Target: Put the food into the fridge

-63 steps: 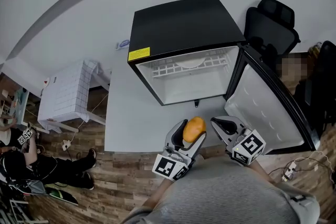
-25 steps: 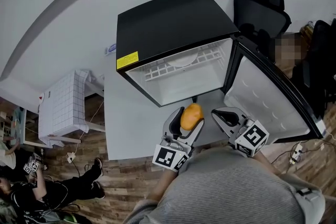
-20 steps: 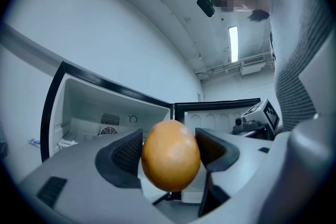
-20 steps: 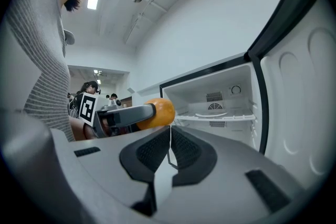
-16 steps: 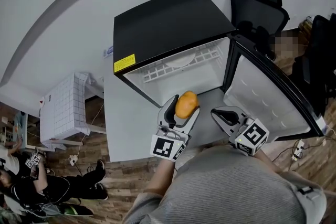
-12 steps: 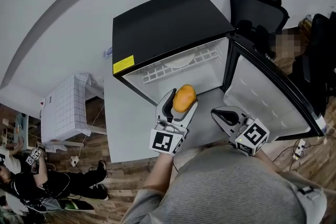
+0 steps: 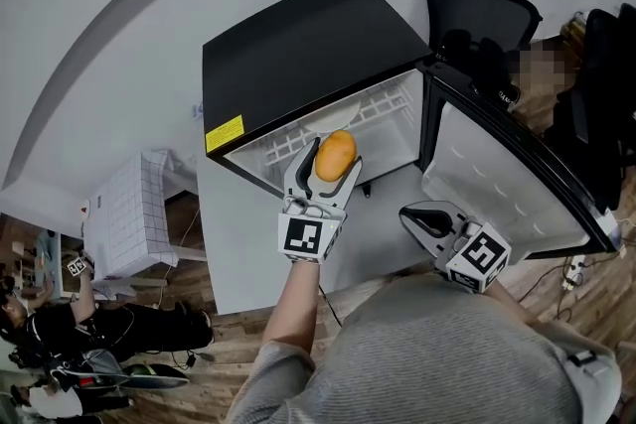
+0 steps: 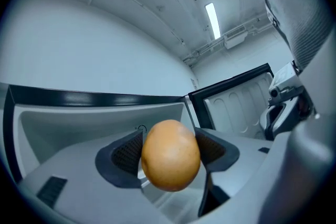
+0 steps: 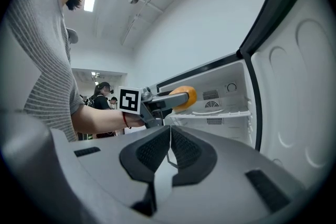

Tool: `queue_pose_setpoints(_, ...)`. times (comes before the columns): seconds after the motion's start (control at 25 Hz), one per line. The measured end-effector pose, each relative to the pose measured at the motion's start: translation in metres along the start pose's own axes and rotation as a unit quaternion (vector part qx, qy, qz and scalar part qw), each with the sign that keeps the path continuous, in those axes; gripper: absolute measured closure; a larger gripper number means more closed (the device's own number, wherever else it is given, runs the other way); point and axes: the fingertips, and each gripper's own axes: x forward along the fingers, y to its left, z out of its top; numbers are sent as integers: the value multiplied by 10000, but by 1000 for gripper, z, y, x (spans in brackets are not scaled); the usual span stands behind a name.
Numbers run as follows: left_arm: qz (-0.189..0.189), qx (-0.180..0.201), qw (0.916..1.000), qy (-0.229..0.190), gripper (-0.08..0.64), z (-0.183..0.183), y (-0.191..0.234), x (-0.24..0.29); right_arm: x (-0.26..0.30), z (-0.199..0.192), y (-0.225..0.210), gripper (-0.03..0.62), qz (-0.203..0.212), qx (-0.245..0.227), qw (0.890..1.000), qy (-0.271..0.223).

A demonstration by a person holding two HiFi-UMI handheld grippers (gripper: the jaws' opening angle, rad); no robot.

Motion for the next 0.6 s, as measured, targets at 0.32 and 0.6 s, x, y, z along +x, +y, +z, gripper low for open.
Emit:
queue_pose_setpoints(0.32, -3, 360, 9987, 354, 238, -13, 22, 32, 0, -3, -5, 578, -67, 83, 9999, -8)
queue_pose_setpoints(0.6, 3, 527, 9951, 840, 238, -31, 41, 61, 5, -3, -7, 578, -67, 123, 9999, -18)
